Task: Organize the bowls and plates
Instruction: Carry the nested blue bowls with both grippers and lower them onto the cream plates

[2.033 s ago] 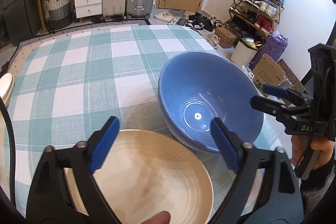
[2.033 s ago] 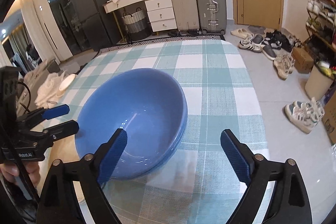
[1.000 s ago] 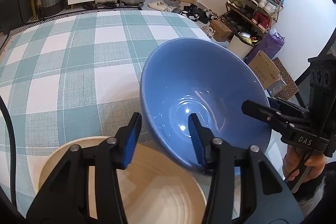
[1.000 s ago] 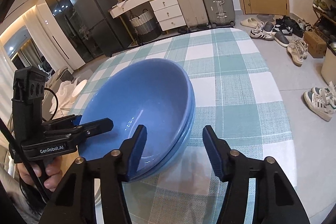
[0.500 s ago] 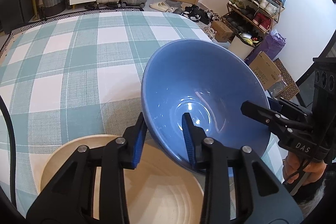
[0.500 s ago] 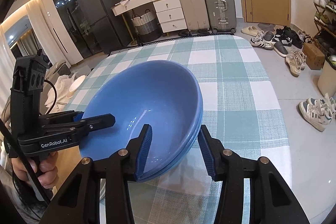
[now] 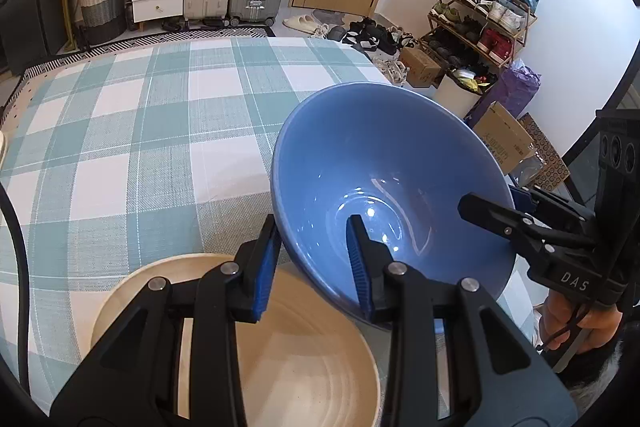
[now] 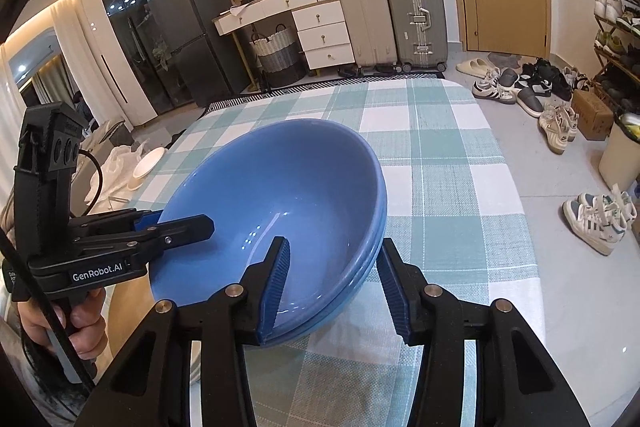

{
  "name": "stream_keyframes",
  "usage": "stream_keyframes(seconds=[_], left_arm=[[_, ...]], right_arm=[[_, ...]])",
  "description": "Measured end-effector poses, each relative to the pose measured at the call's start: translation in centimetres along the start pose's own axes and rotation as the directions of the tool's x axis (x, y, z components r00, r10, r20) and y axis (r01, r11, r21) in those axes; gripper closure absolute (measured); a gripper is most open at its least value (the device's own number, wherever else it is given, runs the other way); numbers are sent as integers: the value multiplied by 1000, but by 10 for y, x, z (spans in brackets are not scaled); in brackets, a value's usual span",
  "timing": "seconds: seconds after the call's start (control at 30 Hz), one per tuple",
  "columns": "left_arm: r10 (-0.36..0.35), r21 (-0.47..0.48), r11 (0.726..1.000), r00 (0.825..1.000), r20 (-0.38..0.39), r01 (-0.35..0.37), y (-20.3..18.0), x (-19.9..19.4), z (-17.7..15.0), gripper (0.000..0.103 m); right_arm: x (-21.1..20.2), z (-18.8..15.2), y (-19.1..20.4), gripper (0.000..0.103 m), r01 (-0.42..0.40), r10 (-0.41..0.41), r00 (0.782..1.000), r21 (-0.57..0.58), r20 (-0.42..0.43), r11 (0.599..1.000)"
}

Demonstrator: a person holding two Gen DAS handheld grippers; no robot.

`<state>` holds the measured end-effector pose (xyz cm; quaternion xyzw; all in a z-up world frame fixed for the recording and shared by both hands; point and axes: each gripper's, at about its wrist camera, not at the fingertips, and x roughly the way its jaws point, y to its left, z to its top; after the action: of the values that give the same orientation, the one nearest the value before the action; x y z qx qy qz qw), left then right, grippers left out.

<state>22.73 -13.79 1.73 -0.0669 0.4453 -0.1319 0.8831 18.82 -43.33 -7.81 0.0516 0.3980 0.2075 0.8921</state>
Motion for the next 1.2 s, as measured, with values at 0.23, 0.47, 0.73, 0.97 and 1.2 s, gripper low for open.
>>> stream_keyframes(seconds=[0.23, 0.47, 0.73, 0.97, 1.2], left_arm=[[-6, 20, 1000, 1000, 27, 5, -11, -21, -2, 73], [-13, 39, 999, 998, 59, 10, -22, -46, -8, 73], [-8, 55, 998, 995, 102, 3, -31, -86, -20, 73], [-4, 71, 997, 989, 149, -7, -39, -129, -34, 73], [11, 80, 996, 985, 171, -25, -44, -170, -55, 73]], right_arm=[[-21, -1, 6, 56, 13, -12, 999, -11, 30, 1000], [-45, -4, 13, 56, 25, -23, 998, -29, 61, 999], [-75, -10, 35, 56, 27, -21, 995, -59, 101, 998], [-101, -15, 58, 56, 32, -20, 990, -90, 138, 995], [-121, -24, 81, 56, 30, -10, 985, -112, 171, 993]])
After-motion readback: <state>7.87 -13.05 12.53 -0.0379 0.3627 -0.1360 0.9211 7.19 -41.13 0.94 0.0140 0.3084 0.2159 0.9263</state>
